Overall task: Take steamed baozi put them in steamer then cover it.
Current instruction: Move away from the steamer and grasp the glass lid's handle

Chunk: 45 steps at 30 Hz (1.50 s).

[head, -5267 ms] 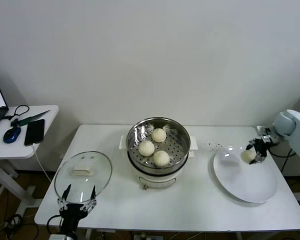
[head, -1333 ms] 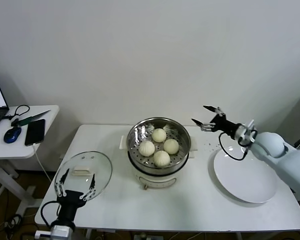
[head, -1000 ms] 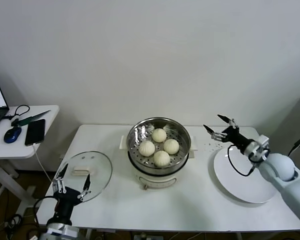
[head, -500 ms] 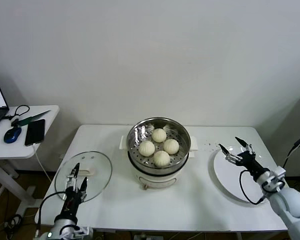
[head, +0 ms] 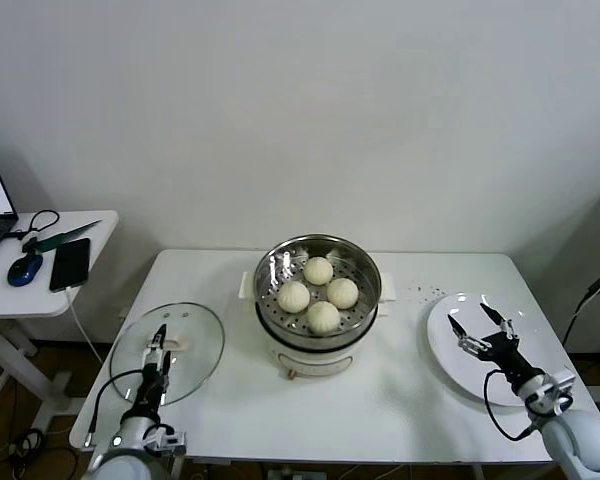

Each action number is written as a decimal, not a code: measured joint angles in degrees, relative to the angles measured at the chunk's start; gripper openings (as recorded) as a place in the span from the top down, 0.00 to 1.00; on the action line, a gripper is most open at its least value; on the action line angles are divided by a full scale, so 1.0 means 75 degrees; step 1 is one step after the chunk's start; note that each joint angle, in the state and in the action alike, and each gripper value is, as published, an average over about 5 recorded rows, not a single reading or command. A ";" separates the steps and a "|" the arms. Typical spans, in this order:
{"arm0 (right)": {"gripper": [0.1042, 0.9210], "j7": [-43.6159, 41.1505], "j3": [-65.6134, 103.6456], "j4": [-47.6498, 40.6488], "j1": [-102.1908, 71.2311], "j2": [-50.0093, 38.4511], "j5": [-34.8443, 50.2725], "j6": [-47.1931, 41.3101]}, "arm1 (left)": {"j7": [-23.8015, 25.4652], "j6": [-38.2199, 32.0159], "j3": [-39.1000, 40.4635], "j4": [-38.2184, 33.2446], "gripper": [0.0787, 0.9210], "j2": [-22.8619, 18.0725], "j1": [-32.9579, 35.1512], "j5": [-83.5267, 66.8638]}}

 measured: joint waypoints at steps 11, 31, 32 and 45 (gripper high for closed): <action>0.12 -0.0038 0.0064 -0.0141 -0.0061 0.0253 -0.0222 0.0043 | -0.0343 0.0014 -0.0045 0.1388 0.12 0.0054 -0.1066 0.0186; 0.12 -0.0201 -0.0017 -0.0545 0.0087 0.0541 -0.0623 0.0207 | -0.0630 -0.0107 -0.0008 0.2396 0.39 0.0064 -0.1863 -0.0033; 0.12 -0.0207 -0.0017 -0.0560 0.0095 0.0549 -0.0643 0.0216 | -0.0631 -0.0127 -0.0007 0.2419 0.42 0.0062 -0.1870 -0.0049; 0.12 -0.0252 -0.0008 -0.0697 0.0163 0.0677 -0.0893 0.0310 | -0.0638 -0.0257 0.0025 0.2402 0.86 0.0092 -0.1842 -0.0257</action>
